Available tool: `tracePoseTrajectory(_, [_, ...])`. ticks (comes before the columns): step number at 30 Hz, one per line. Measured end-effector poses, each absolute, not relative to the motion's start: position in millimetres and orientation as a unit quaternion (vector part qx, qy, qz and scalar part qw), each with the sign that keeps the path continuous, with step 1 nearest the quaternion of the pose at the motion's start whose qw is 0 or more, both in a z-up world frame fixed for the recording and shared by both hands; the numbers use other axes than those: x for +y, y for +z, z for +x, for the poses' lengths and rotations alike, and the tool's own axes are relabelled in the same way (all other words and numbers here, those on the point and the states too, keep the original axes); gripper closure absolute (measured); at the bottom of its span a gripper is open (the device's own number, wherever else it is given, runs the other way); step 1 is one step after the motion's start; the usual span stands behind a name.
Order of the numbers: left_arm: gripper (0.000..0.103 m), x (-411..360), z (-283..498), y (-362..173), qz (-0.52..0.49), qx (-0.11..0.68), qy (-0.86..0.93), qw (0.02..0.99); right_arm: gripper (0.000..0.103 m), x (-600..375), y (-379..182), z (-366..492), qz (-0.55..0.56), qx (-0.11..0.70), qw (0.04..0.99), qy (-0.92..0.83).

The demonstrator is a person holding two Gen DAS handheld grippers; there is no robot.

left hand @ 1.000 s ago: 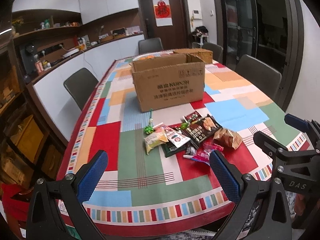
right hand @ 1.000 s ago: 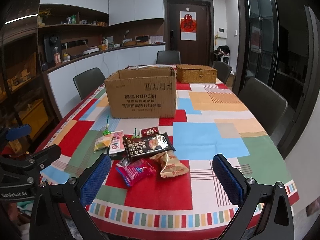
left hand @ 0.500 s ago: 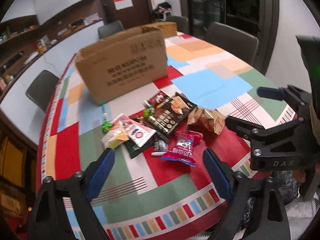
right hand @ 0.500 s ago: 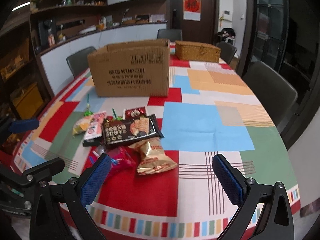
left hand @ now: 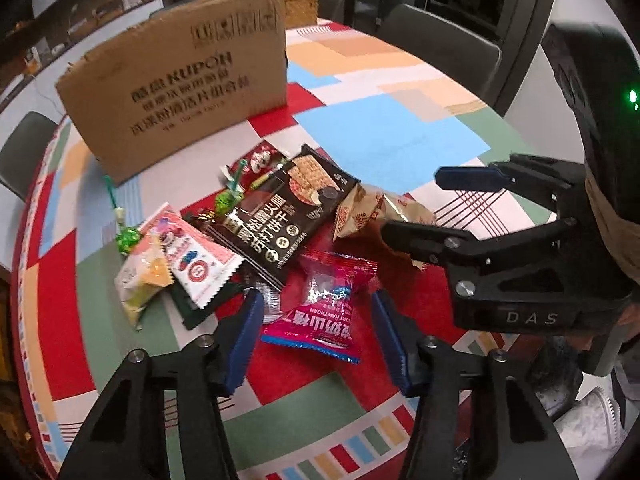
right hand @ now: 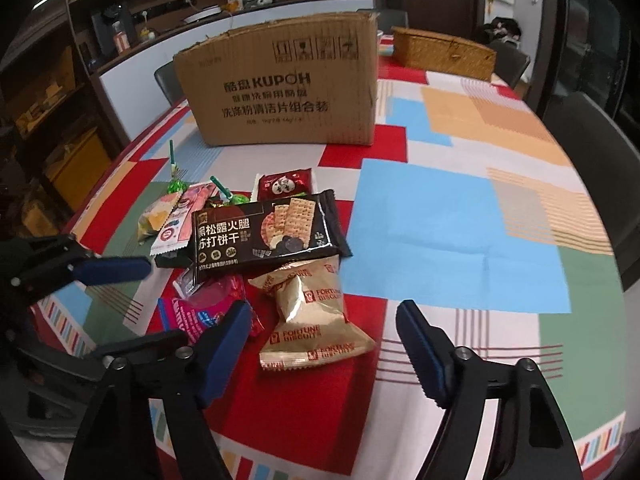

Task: Organize snacks
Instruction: 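Grasp the red candy bag with the left tool while the right tool grasps the Fortune Biscuits bag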

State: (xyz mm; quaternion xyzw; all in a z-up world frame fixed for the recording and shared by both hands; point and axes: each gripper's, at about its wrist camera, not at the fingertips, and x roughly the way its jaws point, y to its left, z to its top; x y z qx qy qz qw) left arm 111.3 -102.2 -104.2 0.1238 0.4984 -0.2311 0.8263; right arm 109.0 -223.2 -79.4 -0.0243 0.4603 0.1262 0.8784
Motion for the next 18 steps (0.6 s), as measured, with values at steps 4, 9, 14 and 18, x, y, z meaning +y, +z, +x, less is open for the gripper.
tracePoseTrajectory(4, [0.056, -108, 119, -114, 0.118, 0.51, -0.241, 0.817, 0.035, -221, -83, 119, -0.026, 0.465, 0.875, 0.134])
tracePoseTrajectory(9, [0.063, -111, 125, -124, 0.115, 0.527, -0.244, 0.806, 0.046, -221, -91, 130, -0.019, 0.48, 0.865, 0.145])
tracePoseTrajectory(14, [0.066, -114, 130, -134, 0.108, 0.538, -0.245, 0.799, 0.054, -221, -101, 132, -0.015, 0.499, 0.854, 0.149])
tracePoseTrajectory(18, [0.071, -114, 132, -136, 0.1, 0.54, -0.25, 0.797, 0.058, -221, -105, 129, -0.017, 0.505, 0.851, 0.145])
